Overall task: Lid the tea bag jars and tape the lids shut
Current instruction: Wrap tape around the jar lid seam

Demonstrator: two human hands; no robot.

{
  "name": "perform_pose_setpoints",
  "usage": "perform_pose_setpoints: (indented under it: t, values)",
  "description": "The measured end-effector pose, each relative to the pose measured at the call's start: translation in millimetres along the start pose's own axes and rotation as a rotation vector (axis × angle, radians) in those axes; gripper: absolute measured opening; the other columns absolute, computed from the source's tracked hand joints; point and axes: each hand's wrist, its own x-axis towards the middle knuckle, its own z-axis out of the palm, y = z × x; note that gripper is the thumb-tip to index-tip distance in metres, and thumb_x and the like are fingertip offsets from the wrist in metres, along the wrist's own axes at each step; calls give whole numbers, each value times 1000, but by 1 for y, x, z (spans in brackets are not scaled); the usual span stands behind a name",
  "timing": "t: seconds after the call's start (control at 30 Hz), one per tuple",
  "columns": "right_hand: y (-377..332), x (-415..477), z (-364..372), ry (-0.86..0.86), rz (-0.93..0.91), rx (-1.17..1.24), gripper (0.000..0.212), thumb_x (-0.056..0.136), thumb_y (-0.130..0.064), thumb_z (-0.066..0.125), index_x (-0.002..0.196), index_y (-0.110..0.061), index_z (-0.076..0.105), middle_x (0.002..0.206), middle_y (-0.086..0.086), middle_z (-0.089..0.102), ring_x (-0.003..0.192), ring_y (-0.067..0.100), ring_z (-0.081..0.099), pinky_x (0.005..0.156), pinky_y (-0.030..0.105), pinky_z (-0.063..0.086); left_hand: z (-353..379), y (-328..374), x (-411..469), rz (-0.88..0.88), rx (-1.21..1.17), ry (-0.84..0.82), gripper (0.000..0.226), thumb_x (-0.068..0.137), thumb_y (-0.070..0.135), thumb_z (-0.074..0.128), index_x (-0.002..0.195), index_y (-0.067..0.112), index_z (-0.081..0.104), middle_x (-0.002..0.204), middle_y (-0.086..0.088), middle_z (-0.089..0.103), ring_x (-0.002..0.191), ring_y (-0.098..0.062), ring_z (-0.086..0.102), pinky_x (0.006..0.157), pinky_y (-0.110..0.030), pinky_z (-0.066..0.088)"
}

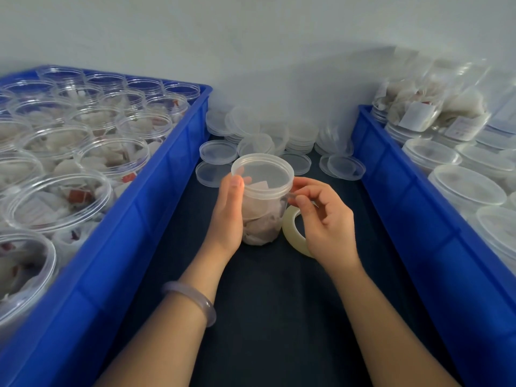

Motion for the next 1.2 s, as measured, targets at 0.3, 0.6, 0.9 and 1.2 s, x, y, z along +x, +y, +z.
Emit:
perform_pose_setpoints:
  t: [0.3,0.6,0.9,1.2]
  values:
    - [-3,14,1,1,116,-46,12,93,-5,57,91,-14,64,91,-7,68,80,2,64,73,13,49,1,4,1,12,-29,15,91,64,77,33,130,17,51,125,0,59,118,-12,53,106,-41,40]
    - [-10,15,15,307,293,193,17,98,-10,51,103,-6,67,94,2,71,84,8,69,75,21,56,5,7,2,9,-45,42,87,63,72,33,123,14,56,121,-4,62,116,-16,55,106,-44,40]
    - [-26,11,63,127,329,96,82,81,-66,36,148,-21,27,150,-3,35,138,9,28,116,35,26,4,22,10,187,-61,1,44,79,31,38,118,24,55,122,-4,60,117,-19,55,102,-47,42]
    - [-12,39,60,199,331,247,59,85,-61,49,107,-9,66,99,2,70,93,12,64,81,27,50,3,18,17,178,-139,-33,35,75,29,40,102,23,62,102,3,66,94,-3,62,73,-13,48]
